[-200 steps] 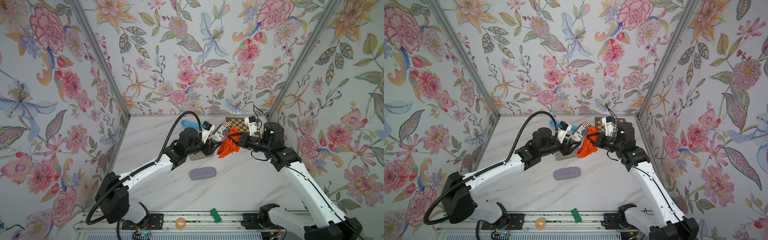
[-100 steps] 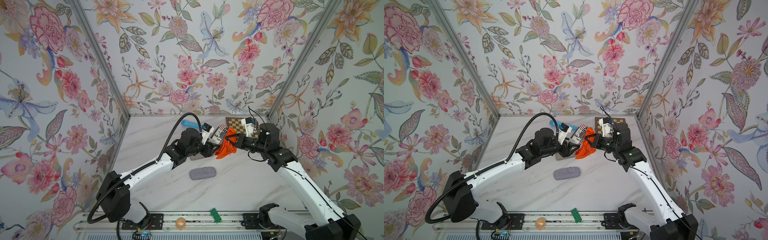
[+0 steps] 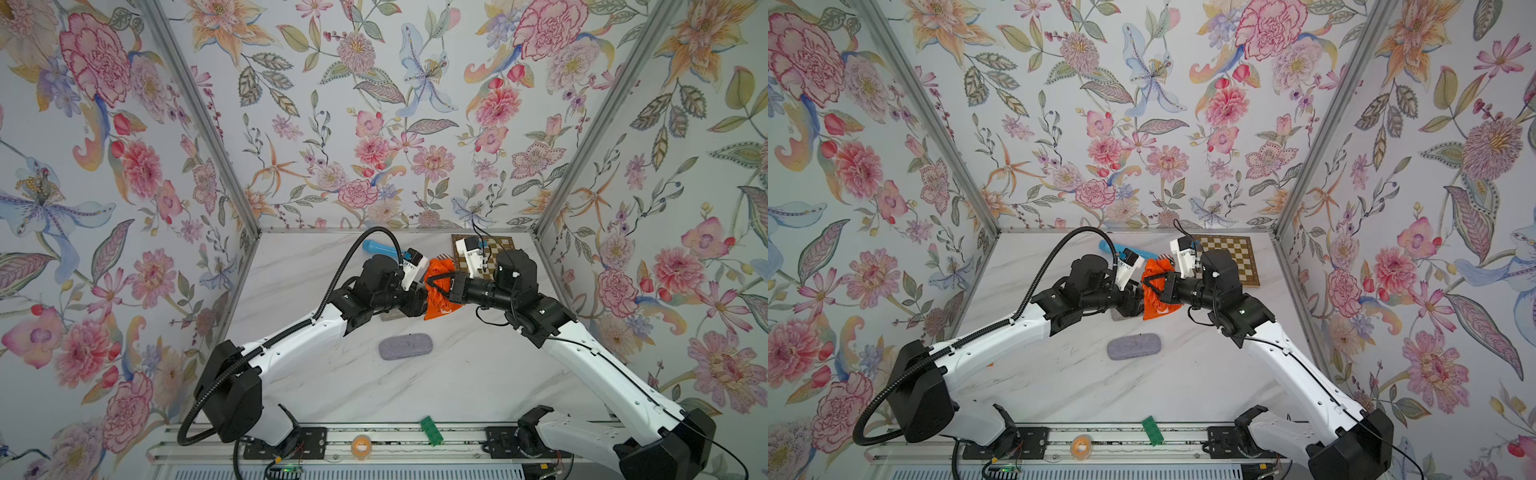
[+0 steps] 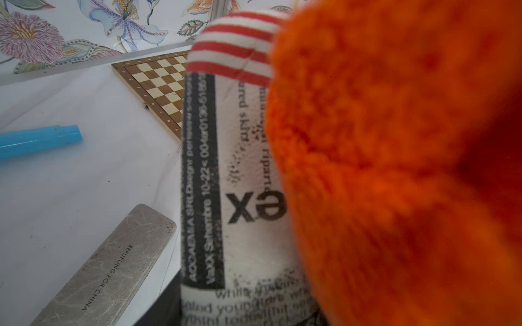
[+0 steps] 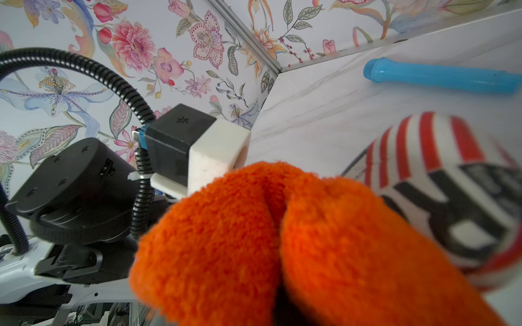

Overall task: Wipe the eyeglass case
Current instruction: Wipe the dirt from the eyeglass case.

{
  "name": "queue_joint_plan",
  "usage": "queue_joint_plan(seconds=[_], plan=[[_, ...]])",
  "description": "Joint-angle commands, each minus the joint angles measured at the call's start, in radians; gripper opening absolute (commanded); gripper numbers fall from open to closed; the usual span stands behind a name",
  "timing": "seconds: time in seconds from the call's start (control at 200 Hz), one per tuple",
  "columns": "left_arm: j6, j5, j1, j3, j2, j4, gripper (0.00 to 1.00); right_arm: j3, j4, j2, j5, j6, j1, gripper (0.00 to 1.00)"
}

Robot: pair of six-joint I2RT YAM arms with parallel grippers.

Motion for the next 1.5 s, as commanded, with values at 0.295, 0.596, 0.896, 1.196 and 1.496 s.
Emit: queue_joint_plan(seconds=[0.295,0.596,0.896,1.196,1.496], plan=[[0.120,0.109,-0.053,-0.020,-0.125,-0.034,0.31,0.298,-0.160,0.087,-0.126,-0.167,-0.321,0.00],[0.271,0.042,-0.051,0.081,-0.103,-0.217,0.31,0.224,-0.128,0.050,-0.330,-0.051,-0.313,0.00],[0.276,-0.026,-0.051,0.101,-0.077,-0.111,0.29,0.018,0.084,0.033,-0.387,0.144,-0.242,0.00],[0.320,-0.078,-0.051,0.103,-0.090,-0.139,0.28,0.037,0.161,0.088,-0.427,0.212,-0.234,0.00],[0.331,-0.075,-0.029,0.110,-0.114,-0.149,0.29,0.021,0.146,0.090,-0.430,0.219,-0.259,0.00]])
